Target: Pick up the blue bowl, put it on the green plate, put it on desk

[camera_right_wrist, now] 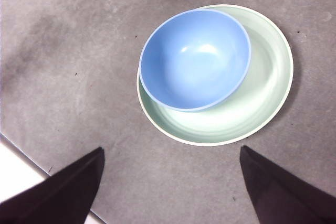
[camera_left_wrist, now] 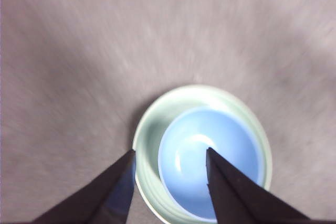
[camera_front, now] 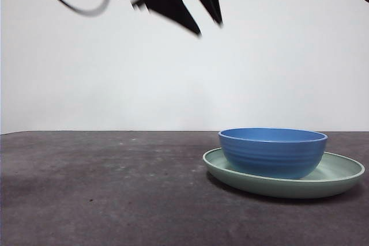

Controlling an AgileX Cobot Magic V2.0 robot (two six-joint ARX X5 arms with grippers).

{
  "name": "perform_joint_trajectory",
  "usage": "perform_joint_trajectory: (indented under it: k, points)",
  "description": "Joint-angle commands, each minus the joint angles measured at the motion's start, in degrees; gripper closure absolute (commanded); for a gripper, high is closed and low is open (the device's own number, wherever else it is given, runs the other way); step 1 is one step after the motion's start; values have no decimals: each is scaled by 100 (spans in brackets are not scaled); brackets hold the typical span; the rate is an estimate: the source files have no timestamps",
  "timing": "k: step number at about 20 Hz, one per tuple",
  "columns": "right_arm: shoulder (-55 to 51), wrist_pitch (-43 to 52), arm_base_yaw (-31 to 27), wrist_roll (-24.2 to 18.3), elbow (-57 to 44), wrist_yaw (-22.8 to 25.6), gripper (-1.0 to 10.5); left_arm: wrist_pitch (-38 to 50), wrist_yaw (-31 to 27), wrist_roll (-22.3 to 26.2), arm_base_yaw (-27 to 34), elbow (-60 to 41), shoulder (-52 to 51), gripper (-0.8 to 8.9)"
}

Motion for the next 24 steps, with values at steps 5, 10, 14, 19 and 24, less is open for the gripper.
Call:
perform_joint_trajectory:
  k: [5, 10, 14, 19, 24]
  points:
    - [20, 59, 22, 59, 85, 17, 532, -37, 2, 190, 376, -627, -1521, 594]
    - [20, 57, 22, 59, 85, 17, 532, 205, 457, 258, 566, -2459, -2830, 594]
    - [22, 57, 22, 59, 85, 17, 532, 828, 1440, 258, 566, -3923, -3659, 595]
    - [24, 55, 22, 61, 85, 17, 532, 887, 1982, 313, 564, -4537, -3901, 595]
    - [24, 50, 22, 63, 85, 17, 532, 876, 2135, 310, 560, -4666, -3904, 595]
